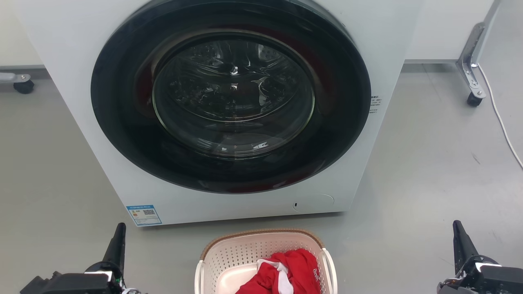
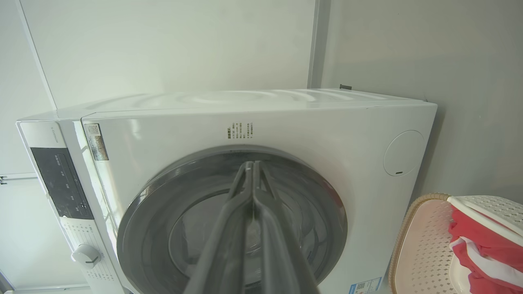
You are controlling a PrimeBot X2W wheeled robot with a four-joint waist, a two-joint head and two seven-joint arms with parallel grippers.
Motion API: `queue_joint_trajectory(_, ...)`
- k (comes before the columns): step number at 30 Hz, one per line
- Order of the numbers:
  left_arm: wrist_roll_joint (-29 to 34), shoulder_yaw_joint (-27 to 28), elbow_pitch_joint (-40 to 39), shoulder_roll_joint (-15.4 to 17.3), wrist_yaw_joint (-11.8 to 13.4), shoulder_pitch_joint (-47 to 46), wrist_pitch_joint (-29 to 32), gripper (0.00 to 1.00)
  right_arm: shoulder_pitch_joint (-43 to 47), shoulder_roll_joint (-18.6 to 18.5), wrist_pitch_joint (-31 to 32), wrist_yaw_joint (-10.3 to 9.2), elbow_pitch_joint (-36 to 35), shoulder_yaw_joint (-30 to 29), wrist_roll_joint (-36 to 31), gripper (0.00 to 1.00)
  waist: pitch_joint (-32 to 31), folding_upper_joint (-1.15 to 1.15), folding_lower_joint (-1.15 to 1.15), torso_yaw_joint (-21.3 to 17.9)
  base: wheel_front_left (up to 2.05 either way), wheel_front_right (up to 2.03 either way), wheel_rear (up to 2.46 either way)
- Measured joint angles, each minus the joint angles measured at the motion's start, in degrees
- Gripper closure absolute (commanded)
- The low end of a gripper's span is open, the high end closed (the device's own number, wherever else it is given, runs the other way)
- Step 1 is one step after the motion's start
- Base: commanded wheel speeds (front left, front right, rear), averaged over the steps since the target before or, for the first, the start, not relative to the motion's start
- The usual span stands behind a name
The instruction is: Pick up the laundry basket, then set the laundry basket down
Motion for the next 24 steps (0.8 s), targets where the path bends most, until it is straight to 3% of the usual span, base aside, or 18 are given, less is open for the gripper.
queue_joint_trajectory(24, -0.07, 0.0, 0.08, -0.01, -0.42, 0.0, 0.0, 1.0, -0.02, 0.02, -0.01, 0.0, 0.01, 0.01, 0.01, 1.0, 0.0, 0.0, 0.0, 0.0, 0.0, 0.0, 0.0)
